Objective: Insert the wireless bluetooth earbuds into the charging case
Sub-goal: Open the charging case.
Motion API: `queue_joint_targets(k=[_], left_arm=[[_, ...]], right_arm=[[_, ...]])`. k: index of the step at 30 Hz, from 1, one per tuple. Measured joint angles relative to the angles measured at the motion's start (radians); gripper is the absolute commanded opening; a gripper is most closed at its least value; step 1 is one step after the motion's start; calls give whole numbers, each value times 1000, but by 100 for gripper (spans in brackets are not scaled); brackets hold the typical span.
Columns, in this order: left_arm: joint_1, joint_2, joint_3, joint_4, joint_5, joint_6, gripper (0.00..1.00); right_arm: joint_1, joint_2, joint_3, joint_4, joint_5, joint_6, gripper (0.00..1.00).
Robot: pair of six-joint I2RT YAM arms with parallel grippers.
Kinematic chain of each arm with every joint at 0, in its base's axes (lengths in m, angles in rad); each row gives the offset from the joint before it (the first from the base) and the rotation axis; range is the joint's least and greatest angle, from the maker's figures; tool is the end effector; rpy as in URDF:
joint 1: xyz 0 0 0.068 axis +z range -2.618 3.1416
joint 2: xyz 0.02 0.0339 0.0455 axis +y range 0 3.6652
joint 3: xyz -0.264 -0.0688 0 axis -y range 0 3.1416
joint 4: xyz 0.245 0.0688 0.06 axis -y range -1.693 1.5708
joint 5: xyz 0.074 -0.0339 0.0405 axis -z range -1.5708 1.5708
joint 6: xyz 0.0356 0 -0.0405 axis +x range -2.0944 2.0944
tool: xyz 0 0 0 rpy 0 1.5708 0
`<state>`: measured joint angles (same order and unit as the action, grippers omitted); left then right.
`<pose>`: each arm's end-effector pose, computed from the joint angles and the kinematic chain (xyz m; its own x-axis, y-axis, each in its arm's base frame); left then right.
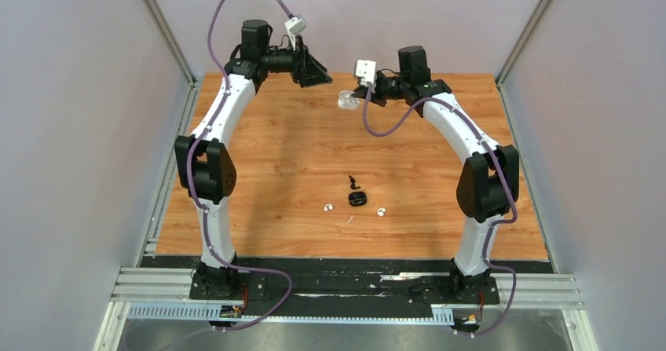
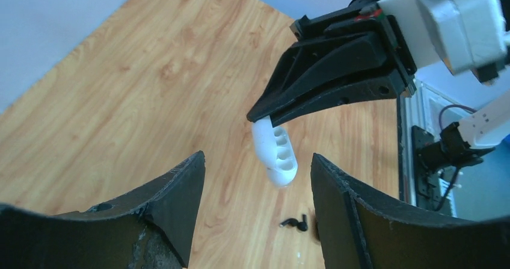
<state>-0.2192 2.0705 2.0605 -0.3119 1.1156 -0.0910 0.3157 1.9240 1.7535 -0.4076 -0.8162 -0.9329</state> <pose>0.4588 -0.1350 0.3744 -0.3918 0.0464 -0.9189 0.8954 0.2491 -0.3692 0.4153 0.1629 0.3250 0.3275 -0.4719 -0.8186 -0.8893 0.1386 -0.4357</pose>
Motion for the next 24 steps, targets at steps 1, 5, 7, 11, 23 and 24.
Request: queue_joint_targets(k=[1,5,7,11,23,24], left_arm=[[-3,0,1,-18,1,-2,69],[-27,35,42,-126,2,-8,67],[-42,72,97,-188,-1,1,67],[-63,99,129,-277,-6,20,67],[-93,114,164,-418,-84,94,50],[-93,116,166,-424,-87,97,49]], right_arm=[[8,-4,-1,-1,9,-31,0],[37,-20,-9,-7,46,-142,0],[50,-28,-20,-9,65,-190,0],[68,-30,-23,-16,93,-258,0],[92,-30,-23,-23,127,-309,0],[93,-30,-23,-23,127,-309,0]])
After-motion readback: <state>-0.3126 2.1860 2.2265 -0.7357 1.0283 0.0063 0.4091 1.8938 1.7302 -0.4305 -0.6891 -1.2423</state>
